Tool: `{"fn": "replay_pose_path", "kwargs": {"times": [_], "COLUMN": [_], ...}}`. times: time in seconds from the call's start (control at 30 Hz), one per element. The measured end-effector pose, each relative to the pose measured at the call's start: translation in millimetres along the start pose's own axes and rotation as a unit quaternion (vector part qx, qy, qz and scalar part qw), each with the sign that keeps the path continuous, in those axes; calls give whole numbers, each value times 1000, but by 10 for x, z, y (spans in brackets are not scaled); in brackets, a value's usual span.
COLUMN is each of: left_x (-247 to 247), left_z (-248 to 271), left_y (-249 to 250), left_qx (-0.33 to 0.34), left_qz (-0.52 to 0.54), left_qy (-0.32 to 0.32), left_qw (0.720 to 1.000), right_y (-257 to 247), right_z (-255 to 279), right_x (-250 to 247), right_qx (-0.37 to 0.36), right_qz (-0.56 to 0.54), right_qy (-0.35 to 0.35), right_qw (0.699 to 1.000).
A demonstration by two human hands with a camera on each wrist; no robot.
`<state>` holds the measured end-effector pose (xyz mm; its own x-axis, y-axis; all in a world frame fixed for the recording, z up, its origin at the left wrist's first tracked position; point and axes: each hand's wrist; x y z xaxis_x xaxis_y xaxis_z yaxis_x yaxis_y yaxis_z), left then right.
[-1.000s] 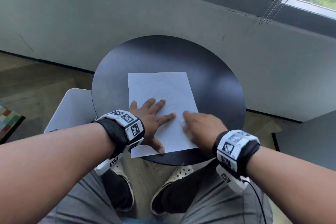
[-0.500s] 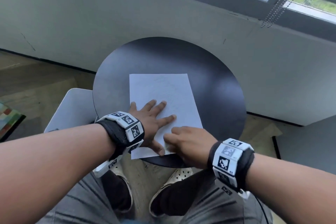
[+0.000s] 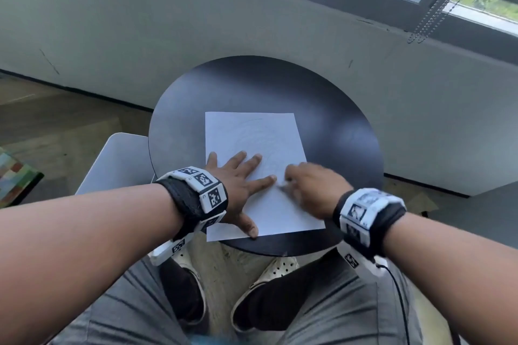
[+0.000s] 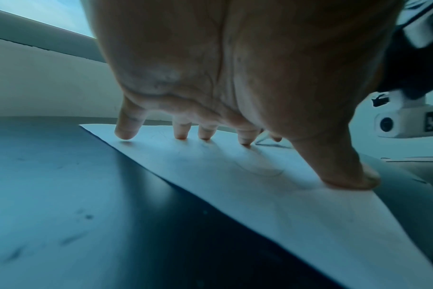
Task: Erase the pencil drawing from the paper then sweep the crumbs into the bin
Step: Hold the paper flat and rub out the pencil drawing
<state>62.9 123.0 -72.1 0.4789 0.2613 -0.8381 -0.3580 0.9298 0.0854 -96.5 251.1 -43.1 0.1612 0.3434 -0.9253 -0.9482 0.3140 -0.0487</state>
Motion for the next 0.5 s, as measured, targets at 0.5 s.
{"fn": "replay_pose_path", "kwargs": {"times": [0.5], "left_x": [2], "left_z": [-22], "left_y": [41], "left_qx": [-7], "left_qz": [16], "left_qy": [23], "left_qw": [1000], "right_y": [-171], "right_z": [141], "right_x": [234], "right_qx": [-50], "right_qz": [-228], "right_qy": [-82], "right_qw": [969]}}
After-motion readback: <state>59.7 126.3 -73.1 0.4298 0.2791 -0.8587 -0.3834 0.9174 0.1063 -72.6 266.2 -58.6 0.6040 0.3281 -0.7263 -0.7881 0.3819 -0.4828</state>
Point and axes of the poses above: each hand's wrist, its own z-axis away from the middle knuckle, its own x-axis out of the palm, y = z × x, and after that the axes turned 2 degrees about z, right-handed
